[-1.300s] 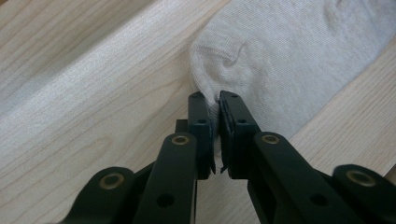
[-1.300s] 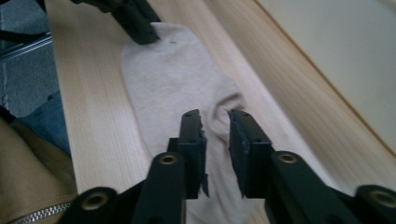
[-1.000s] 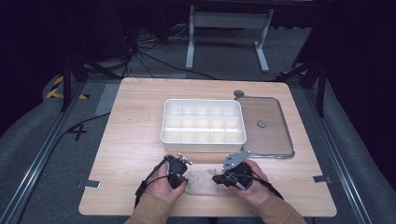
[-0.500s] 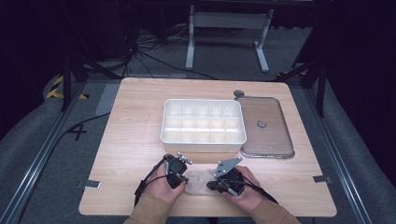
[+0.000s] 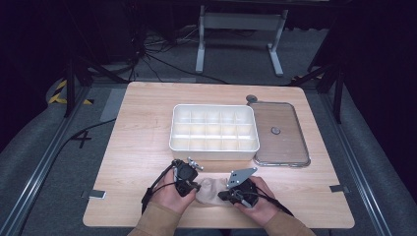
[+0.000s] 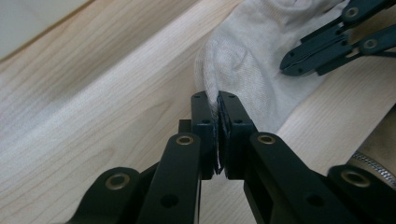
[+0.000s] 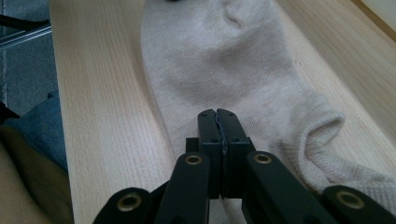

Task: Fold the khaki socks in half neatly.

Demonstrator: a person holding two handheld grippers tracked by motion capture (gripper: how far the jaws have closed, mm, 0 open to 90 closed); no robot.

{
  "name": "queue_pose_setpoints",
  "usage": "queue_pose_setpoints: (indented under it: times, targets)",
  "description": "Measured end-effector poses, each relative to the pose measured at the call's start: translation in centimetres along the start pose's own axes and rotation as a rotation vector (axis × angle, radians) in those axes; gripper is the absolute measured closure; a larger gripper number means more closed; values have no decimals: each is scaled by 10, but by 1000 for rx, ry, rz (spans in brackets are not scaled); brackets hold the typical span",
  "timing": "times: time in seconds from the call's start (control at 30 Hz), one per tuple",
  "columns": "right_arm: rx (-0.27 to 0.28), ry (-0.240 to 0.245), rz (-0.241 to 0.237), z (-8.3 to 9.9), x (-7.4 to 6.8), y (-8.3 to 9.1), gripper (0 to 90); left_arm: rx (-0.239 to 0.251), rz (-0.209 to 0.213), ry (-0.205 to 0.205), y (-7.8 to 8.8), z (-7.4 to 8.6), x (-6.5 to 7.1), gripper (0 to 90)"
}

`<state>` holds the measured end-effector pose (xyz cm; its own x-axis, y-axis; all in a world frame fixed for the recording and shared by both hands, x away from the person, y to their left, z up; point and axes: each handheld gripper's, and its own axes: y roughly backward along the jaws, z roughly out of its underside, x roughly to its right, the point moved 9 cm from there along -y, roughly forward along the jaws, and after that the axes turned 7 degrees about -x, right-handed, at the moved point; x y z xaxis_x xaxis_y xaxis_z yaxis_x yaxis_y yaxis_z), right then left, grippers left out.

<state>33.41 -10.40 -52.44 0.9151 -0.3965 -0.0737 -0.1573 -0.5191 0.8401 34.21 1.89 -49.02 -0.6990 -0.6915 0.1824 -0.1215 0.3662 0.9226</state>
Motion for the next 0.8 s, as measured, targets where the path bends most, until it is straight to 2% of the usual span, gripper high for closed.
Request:
queue_pose_setpoints:
  times: [0.1,0.33,0.47,0.6,0.7,0.8]
  targets:
    - [3,-3,-15,1,-1,0,899,-11,-5,-16,3,-1,3,860]
    - [9,-5,-2,1,-2,0,898,-2,-9,-52,8,-5,12,860]
    - [21,2,1,1,-3,7,898,-31,1,-48,7,-4,10,860]
    - [54,-39,28,6,10,29,898,-53,3,-44,10,-5,7,860]
    - [35,-90,65,19,23,41,898,-60,12,-44,13,-8,8,859]
    - [11,-140,60,31,30,44,898,-69,18,-57,13,-12,9,859]
